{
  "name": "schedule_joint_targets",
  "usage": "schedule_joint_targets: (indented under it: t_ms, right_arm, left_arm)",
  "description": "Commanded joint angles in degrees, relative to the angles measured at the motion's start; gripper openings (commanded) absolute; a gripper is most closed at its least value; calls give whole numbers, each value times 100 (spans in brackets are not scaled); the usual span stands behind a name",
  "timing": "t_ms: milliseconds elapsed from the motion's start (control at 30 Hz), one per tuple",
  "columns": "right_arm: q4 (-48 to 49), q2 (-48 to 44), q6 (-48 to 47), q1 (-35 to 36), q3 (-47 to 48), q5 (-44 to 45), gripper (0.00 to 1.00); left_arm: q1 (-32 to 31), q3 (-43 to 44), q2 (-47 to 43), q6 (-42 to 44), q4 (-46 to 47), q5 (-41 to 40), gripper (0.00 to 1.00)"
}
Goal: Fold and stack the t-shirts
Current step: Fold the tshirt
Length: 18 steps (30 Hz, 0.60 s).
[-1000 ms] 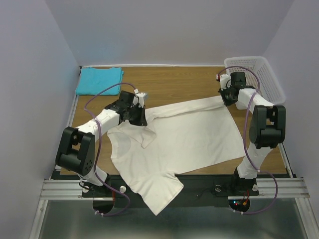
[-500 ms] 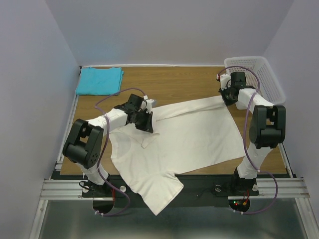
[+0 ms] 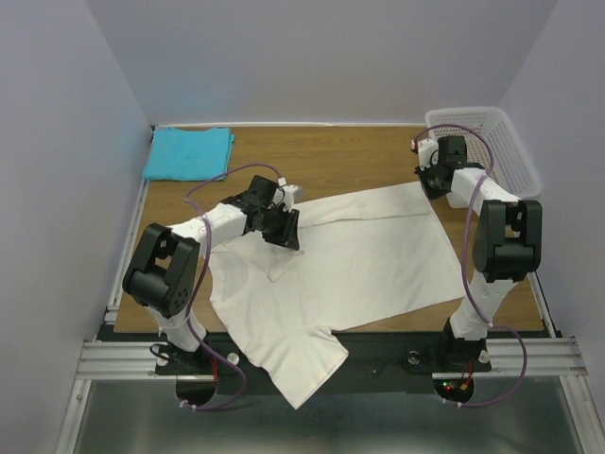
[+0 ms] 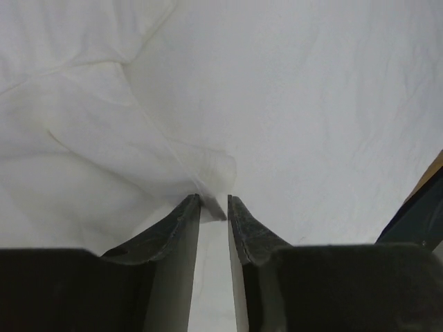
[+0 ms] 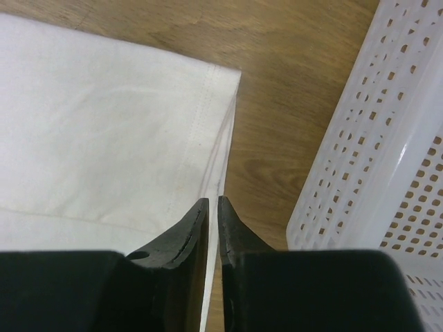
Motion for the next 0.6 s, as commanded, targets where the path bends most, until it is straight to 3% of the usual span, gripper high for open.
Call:
schedule_joint_targets:
  t_ms: [0, 100, 200, 367, 567]
  right_arm:
    - [211, -190, 56, -46, 106, -292, 20]
    - [193, -217, 223, -46, 255, -732, 30]
    - [158, -33, 425, -37, 517, -978, 33]
    - [123, 319, 751, -37, 887, -1102, 36]
    - [123, 583, 961, -28, 1151, -1181, 39]
  left_arm:
    - [-29, 280, -250, 3, 20, 49, 44]
    - [6, 350, -724, -6, 20, -363, 56]
    - [120, 211, -1382, -137, 195, -1055, 74]
    - [629, -448, -2438, -585, 643, -1927, 79]
    - [1963, -1881, -3828, -1982, 1285, -2561, 91]
